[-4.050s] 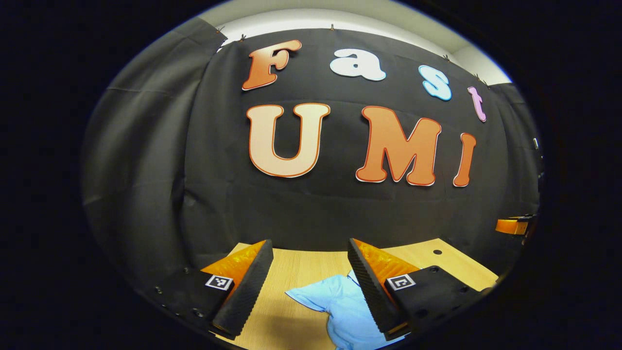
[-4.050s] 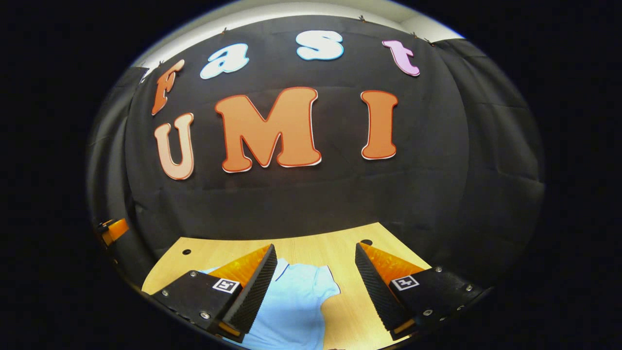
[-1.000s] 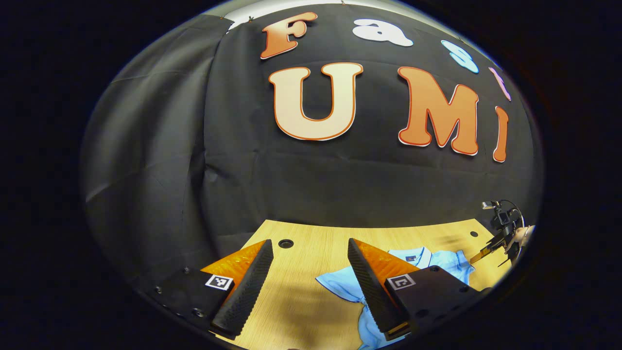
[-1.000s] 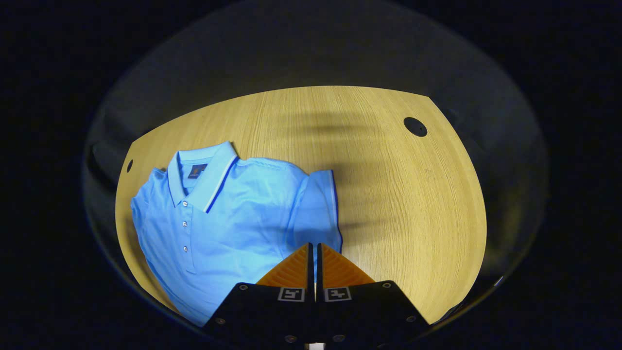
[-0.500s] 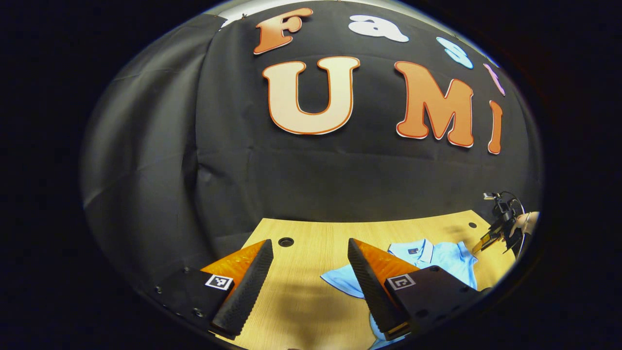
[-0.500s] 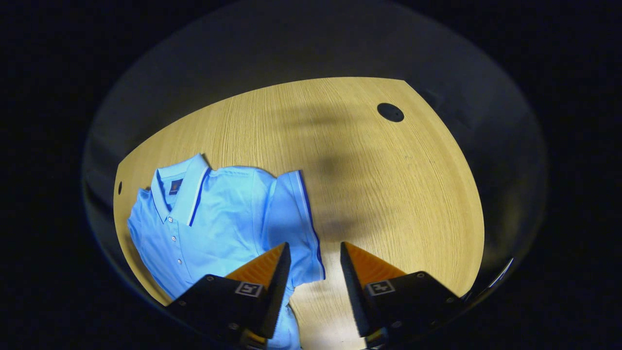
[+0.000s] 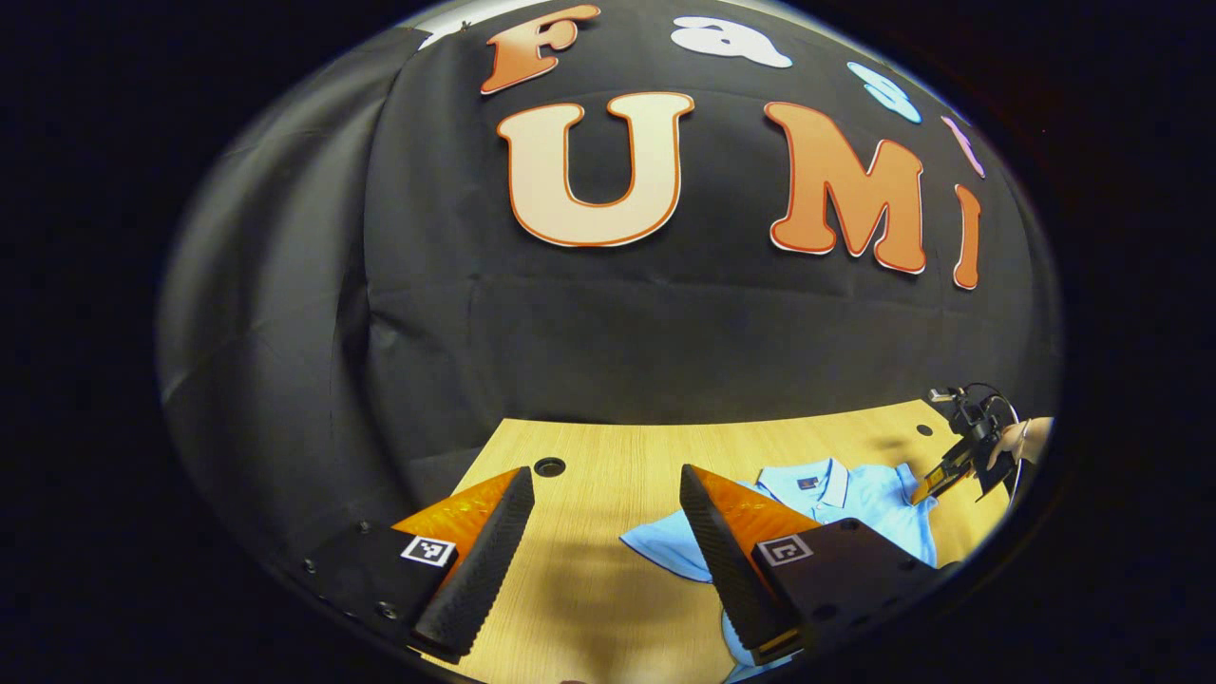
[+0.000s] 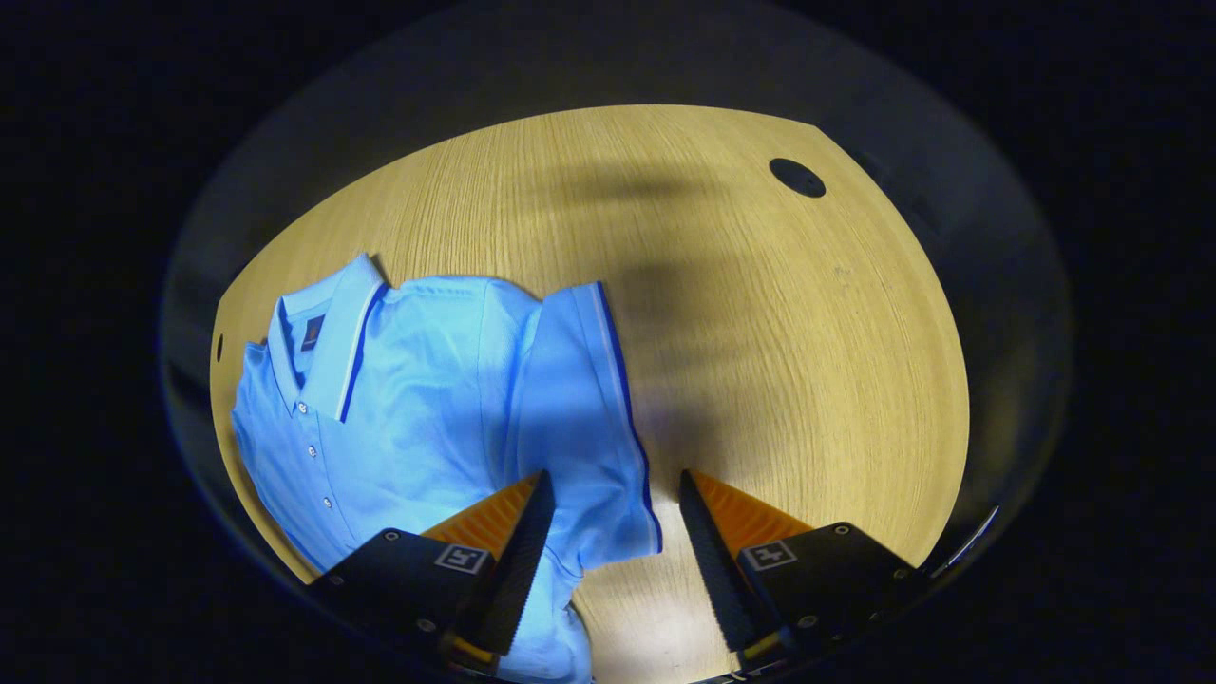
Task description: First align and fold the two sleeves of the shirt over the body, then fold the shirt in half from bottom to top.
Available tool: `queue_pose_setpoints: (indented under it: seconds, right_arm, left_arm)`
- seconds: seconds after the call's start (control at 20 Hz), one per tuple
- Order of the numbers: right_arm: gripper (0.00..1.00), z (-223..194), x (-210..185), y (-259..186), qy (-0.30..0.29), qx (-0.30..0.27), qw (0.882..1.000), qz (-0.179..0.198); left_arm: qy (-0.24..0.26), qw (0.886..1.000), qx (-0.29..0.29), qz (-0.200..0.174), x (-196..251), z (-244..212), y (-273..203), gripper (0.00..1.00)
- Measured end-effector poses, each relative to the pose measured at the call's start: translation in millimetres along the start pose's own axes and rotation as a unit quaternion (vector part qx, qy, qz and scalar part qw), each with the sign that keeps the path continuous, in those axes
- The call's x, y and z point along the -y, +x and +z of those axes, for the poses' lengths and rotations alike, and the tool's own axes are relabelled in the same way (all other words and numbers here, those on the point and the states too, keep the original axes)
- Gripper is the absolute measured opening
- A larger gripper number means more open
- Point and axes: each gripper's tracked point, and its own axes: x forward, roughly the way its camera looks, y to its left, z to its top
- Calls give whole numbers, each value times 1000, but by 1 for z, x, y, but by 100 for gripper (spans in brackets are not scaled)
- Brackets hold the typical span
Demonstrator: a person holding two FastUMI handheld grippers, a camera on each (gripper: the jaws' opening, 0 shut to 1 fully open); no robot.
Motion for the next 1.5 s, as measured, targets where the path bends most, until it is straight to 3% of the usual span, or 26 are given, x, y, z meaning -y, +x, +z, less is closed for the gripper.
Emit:
queue_pose_setpoints:
  seconds: [0.1, 0.15, 0.2, 0.25, 0.35, 0.7, 1.0, 1.5]
  right_arm:
    - [70, -1, -3, 3, -2, 4, 1000, 1]
    - [51, 0, -4, 2, 1, 9, 1000, 1]
    - [41, 1, -5, 3, 5, 15, 1000, 1]
    - [24, 3, -8, 2, 9, 23, 1000, 4]
    - [4, 5, -8, 2, 28, 40, 999, 4]
    - [0, 7, -29, -41, 29, 79, 996, 17]
    - [0, -3, -102, -78, -8, 102, 993, 58]
    - [1, -35, -229, -90, -50, 95, 987, 119]
  left_arm:
    - [4, 1000, 0, 6, -2, 1, 2, 100]
    - [5, 1000, 2, 8, -2, 1, 2, 100]
    - [6, 1000, 2, 8, -3, 2, 3, 99]
    - [7, 1000, 2, 7, -3, 1, 3, 99]
    - [5, 1000, -1, 5, -4, -1, 5, 100]
    - [-1, 1000, -1, 1, -26, -1, 8, 99]
    - [-6, 1000, 8, -4, -52, 3, 3, 99]
    - [-24, 1000, -2, 0, -98, -10, 0, 100]
